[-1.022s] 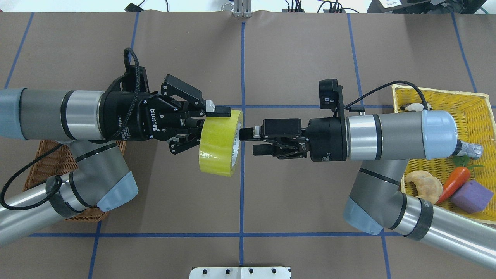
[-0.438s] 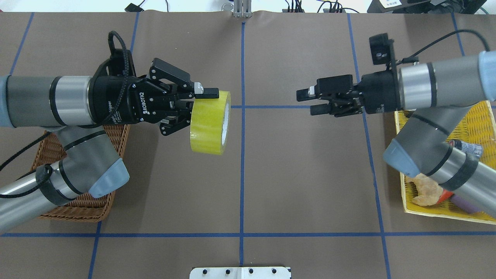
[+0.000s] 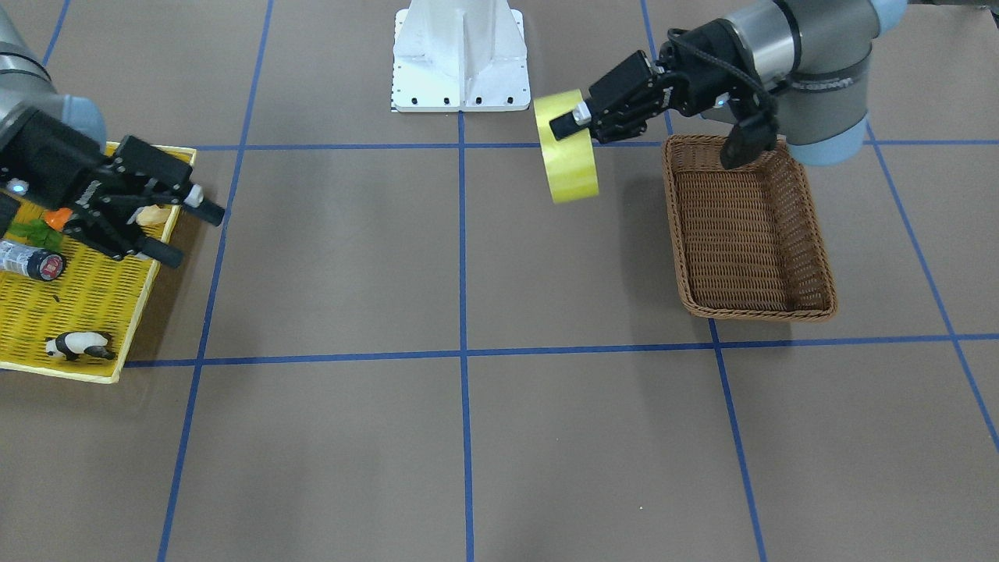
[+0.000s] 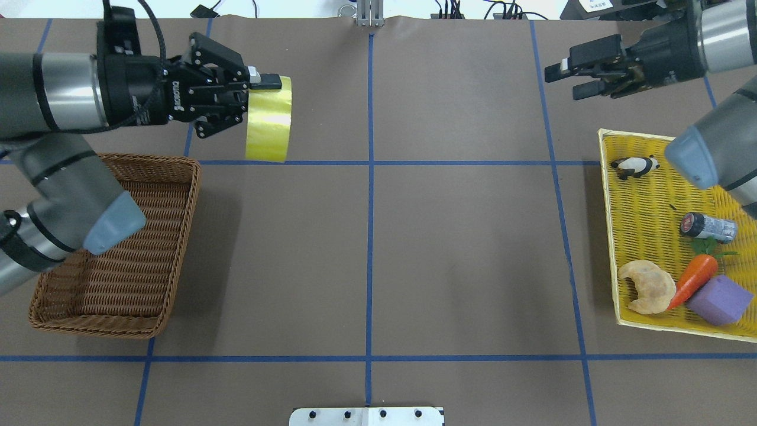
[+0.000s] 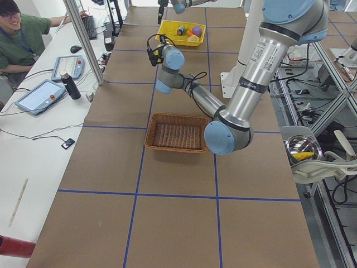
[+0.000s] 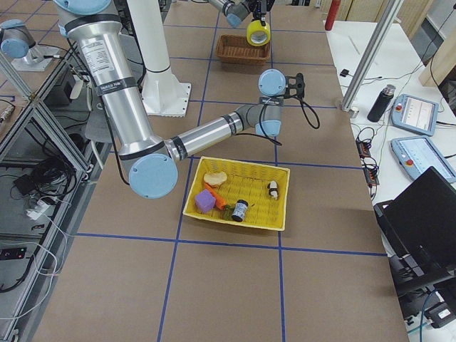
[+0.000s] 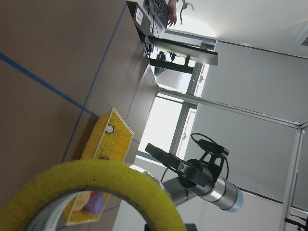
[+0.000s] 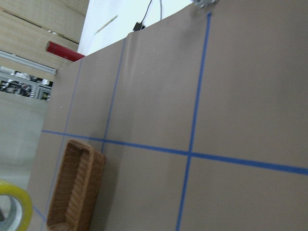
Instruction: Move tape to another basket
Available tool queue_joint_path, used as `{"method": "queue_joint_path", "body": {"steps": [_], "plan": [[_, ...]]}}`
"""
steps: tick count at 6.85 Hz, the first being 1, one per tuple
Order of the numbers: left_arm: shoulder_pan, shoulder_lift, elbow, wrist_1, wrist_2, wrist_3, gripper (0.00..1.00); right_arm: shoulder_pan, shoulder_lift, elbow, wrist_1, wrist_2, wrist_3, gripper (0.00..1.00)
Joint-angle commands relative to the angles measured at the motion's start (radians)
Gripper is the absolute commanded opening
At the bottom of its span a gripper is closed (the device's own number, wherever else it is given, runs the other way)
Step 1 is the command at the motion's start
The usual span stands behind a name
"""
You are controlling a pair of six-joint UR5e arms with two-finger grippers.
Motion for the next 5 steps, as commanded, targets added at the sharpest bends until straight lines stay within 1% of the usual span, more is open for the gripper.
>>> {"method": "queue_joint_path", "body": {"steps": [1, 2, 3, 4, 5], "plan": [[-0.092, 0.132, -0.141, 0.394, -0.069, 0.398, 0.00, 0.124, -0.014, 0.000, -0.355, -0.008, -0.396, 1.00], [-0.092, 0.240, -0.176, 0.443, -0.056, 0.556, 0.00, 0.138, -0.034, 0.002, -0.448, -0.060, -0.513, 1.00], [-0.089, 0.332, -0.177, 0.445, -0.012, 0.658, 0.00, 0.140, -0.081, 0.006, -0.528, -0.138, -0.662, 1.00], [-0.083, 0.400, -0.180, 0.464, 0.006, 0.737, 0.00, 0.159, -0.092, 0.011, -0.690, -0.157, -0.836, 1.00], [-0.074, 0.458, -0.182, 0.509, 0.014, 0.827, 0.00, 0.179, -0.092, 0.043, -0.860, -0.213, -1.019, 1.00]]}}
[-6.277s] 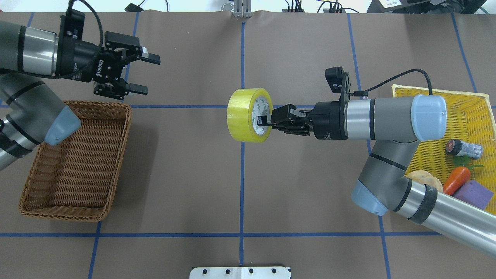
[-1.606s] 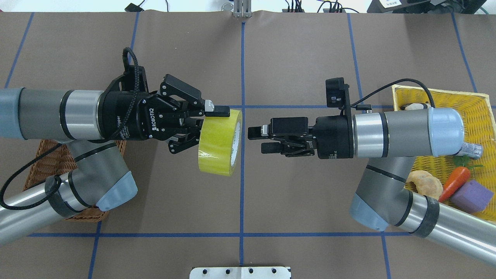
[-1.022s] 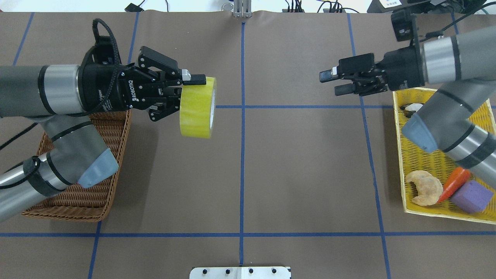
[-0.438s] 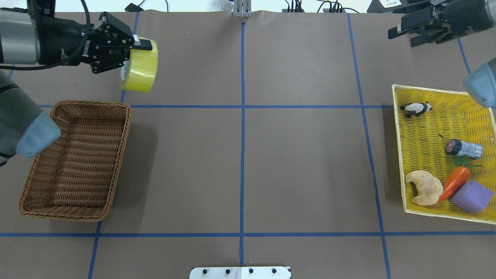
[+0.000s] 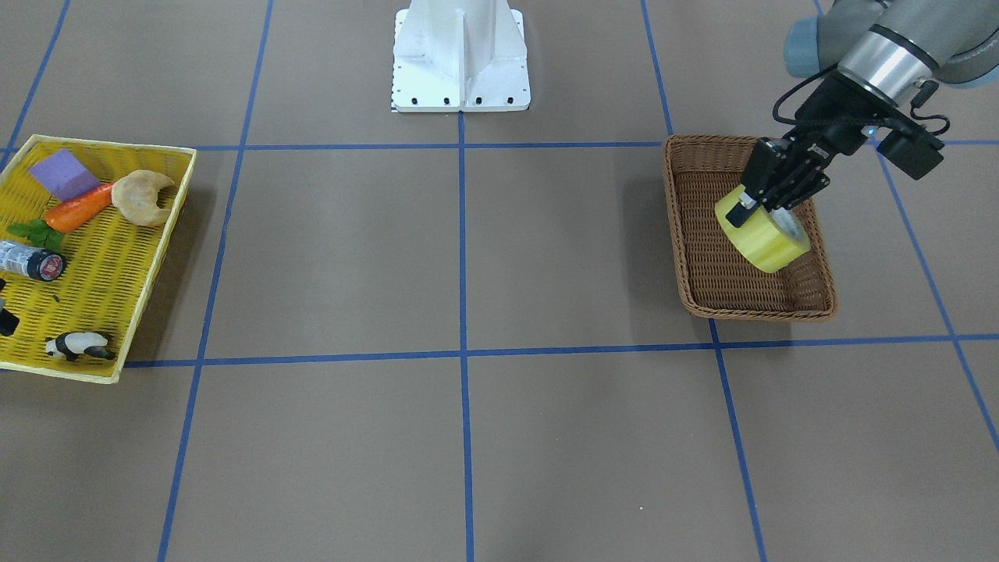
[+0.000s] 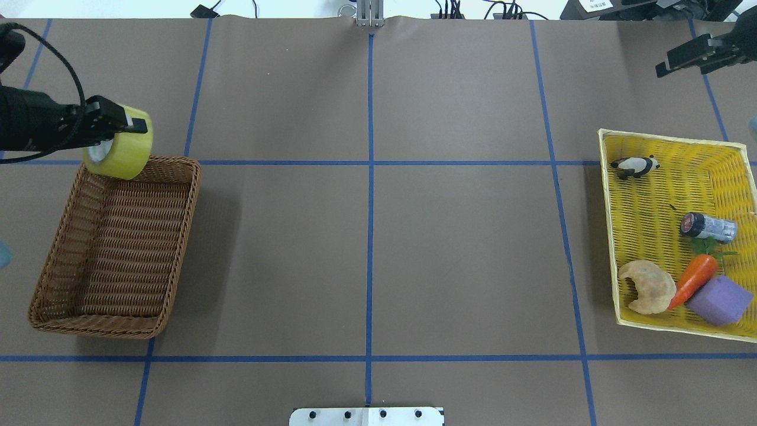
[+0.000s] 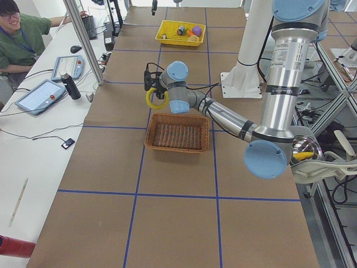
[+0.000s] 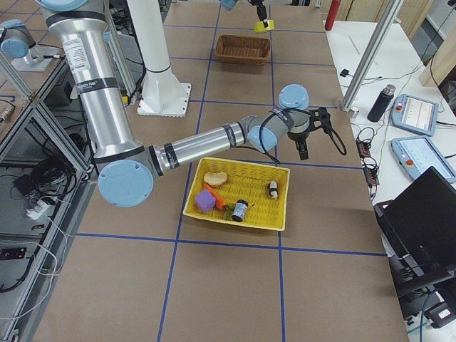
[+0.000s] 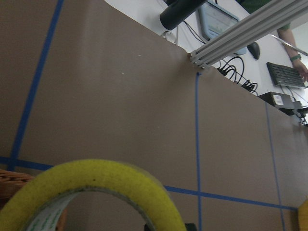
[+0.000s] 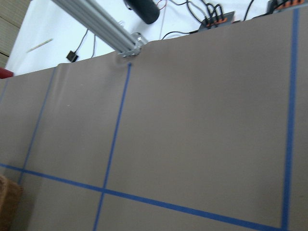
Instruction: Move tape to another basket
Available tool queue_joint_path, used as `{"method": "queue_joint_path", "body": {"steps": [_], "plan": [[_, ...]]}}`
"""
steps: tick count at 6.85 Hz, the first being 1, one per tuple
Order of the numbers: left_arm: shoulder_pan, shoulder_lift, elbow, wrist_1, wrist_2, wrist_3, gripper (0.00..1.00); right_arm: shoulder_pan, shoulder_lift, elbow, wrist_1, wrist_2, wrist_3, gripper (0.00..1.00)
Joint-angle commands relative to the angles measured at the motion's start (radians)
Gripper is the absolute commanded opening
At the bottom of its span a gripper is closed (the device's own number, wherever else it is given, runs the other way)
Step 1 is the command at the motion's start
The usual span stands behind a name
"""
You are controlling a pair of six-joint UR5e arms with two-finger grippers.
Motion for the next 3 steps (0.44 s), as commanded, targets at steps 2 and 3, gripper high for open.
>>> {"method": "queue_joint_path", "body": {"steps": [2, 3], "plan": [[0.128, 0.106, -0.006, 0.180, 0.160, 0.162, 0.00, 0.023, 0.001, 0.066, -0.488, -0.109, -0.411, 1.00], [0.174, 0.105, -0.006, 0.234, 0.168, 0.162, 0.00, 0.023, -0.005, 0.063, -0.544, -0.110, -0.453, 1.00]]}}
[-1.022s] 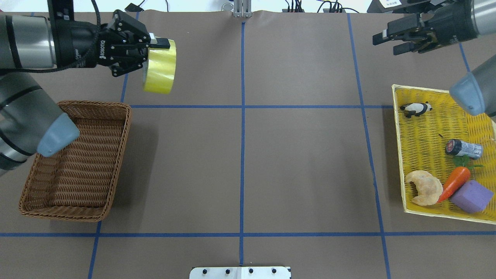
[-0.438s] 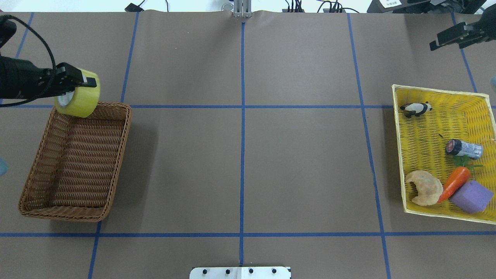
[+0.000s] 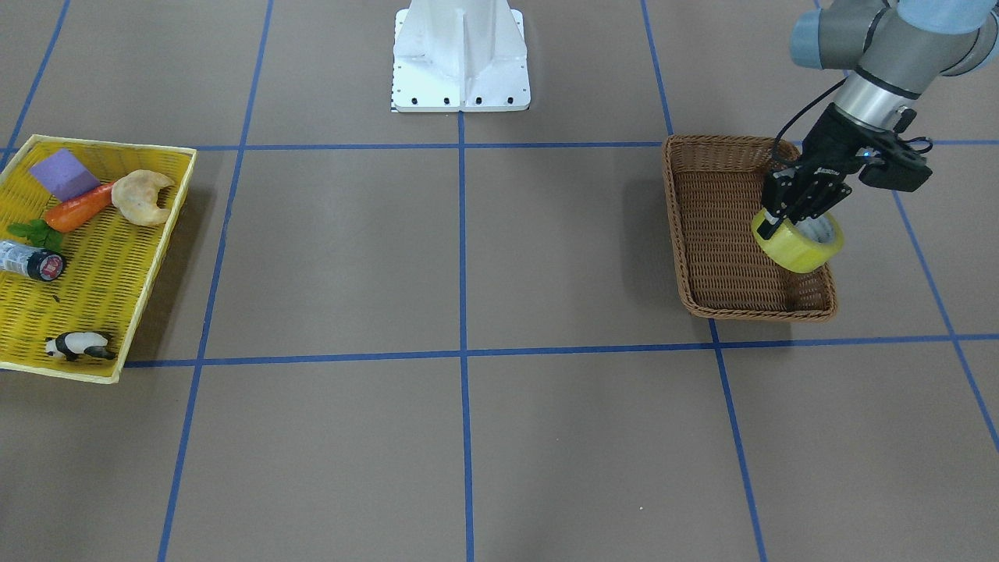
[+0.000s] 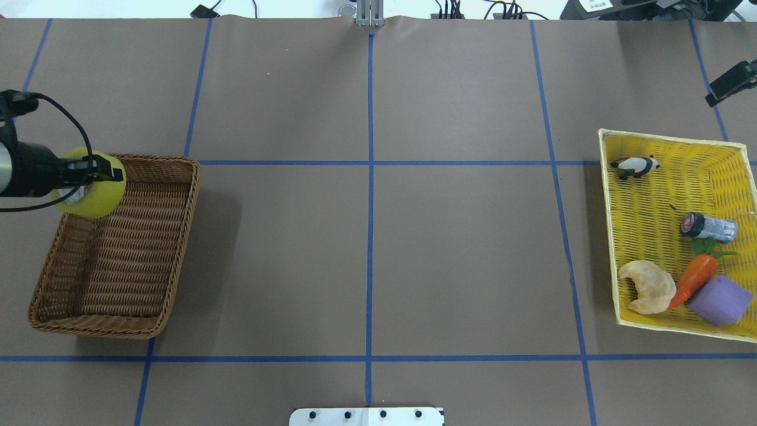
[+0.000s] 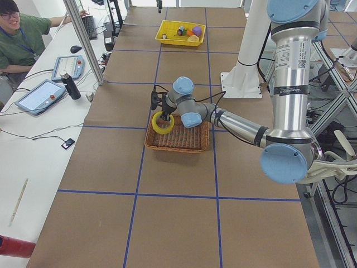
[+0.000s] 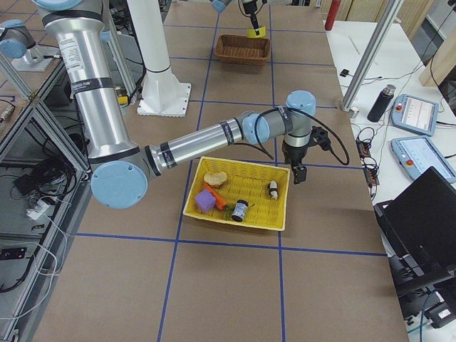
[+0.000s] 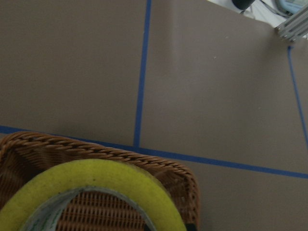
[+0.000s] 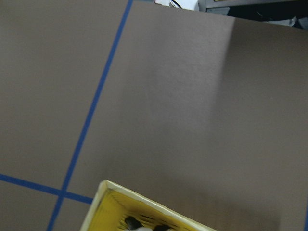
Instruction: Move tape to another basket
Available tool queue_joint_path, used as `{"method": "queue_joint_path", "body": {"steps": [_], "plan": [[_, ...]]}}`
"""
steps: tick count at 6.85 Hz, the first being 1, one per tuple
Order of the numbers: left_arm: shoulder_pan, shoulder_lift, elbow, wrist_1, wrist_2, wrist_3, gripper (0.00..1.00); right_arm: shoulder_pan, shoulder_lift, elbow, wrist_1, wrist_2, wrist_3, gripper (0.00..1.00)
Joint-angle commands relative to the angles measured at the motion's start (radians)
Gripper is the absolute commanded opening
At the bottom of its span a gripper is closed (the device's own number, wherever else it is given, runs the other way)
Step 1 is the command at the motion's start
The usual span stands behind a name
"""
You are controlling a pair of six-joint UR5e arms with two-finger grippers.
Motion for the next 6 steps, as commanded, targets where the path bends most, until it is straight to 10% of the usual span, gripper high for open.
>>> {"method": "queue_joint_path", "body": {"steps": [1, 3, 4, 5, 6], "plan": [[0.078, -0.002, -0.002, 0.131, 0.032, 0.011, 0.00, 0.002, -0.007, 0.006, -0.139, -0.012, -0.082, 1.00], [0.086, -0.041, -0.008, 0.250, -0.022, 0.010, 0.00, 0.002, -0.029, 0.006, -0.141, -0.003, -0.098, 1.00], [0.103, -0.041, -0.008, 0.252, -0.025, 0.010, 0.67, 0.002, -0.041, 0.006, -0.142, 0.004, -0.099, 1.00], [0.112, -0.039, -0.010, 0.252, -0.020, 0.008, 0.98, 0.002, -0.047, 0.003, -0.144, 0.003, -0.098, 1.00], [0.109, -0.036, -0.014, 0.252, -0.022, 0.013, 0.99, 0.002, -0.053, 0.005, -0.144, 0.005, -0.099, 1.00]]}}
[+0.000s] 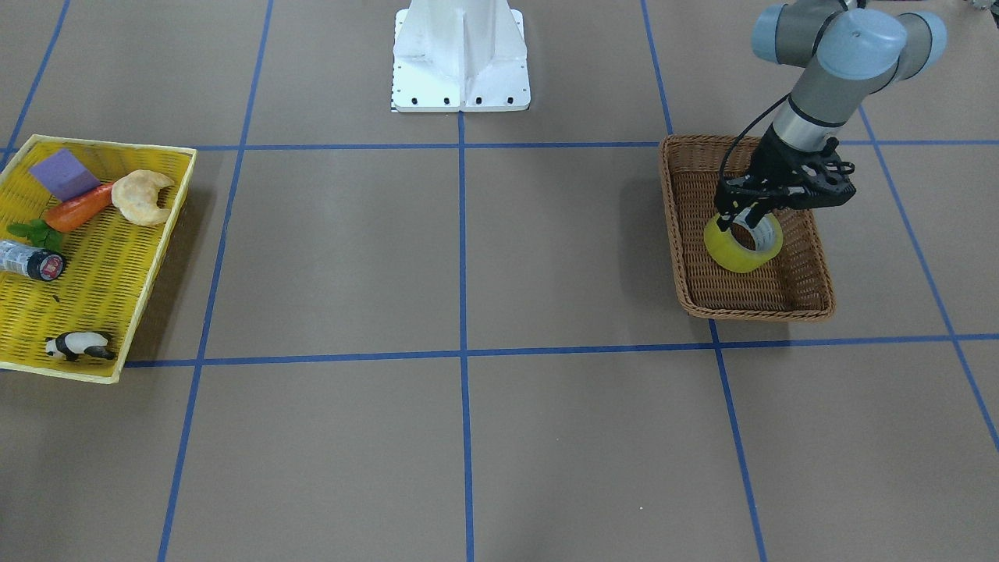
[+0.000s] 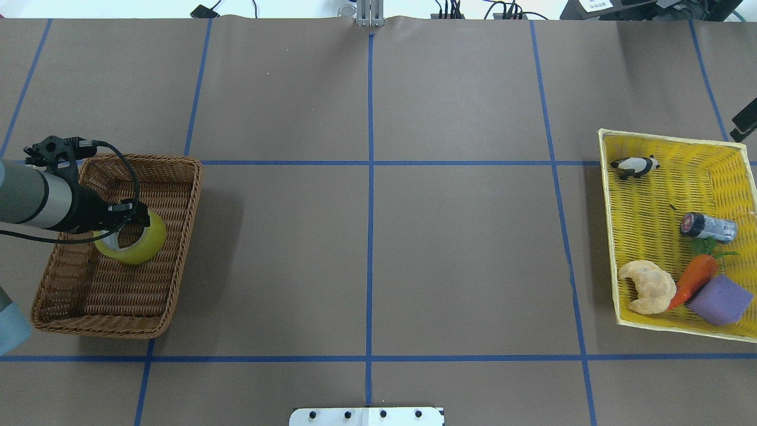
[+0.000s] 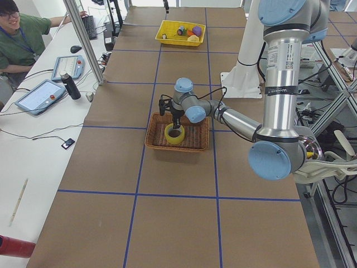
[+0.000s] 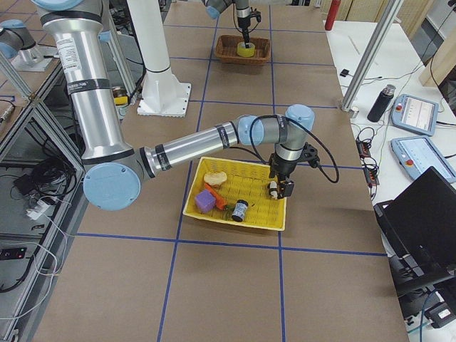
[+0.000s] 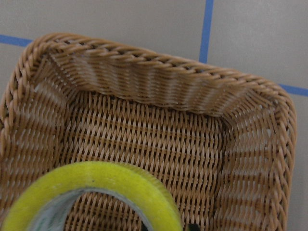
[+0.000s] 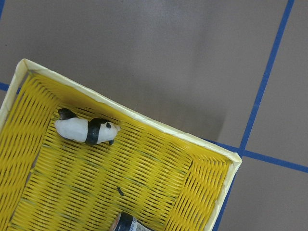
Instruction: Move tape to another basket
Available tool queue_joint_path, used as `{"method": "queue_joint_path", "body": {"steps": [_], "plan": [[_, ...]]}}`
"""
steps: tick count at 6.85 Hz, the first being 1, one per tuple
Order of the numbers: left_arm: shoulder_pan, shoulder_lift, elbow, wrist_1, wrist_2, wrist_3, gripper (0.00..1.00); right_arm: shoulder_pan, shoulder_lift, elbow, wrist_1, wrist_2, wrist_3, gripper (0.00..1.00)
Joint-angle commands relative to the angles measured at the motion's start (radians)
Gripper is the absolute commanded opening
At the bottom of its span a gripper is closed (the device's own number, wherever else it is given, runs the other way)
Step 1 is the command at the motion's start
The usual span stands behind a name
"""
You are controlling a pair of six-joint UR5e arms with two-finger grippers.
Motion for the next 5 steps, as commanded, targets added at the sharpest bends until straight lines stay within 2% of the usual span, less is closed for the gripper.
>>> {"method": "queue_joint_path", "body": {"steps": [1, 2, 4, 5], "plan": [[-0.012, 0.011, -0.028, 0.007, -0.009, 0.041, 0.99, 0.000, -0.016, 0.000, -0.005, 0.009, -0.002, 1.00], [-0.096, 0.025, -0.080, 0.129, -0.034, 0.210, 0.99, 0.002, -0.024, 0.005, -0.004, 0.016, -0.002, 1.00], [-0.332, -0.025, -0.255, 0.660, -0.078, 0.718, 0.99, 0.022, -0.072, 0.030, 0.013, 0.014, -0.002, 1.00], [-0.465, -0.021, -0.253, 0.760, -0.109, 0.851, 0.99, 0.028, -0.082, 0.028, 0.037, 0.013, -0.002, 1.00]]}}
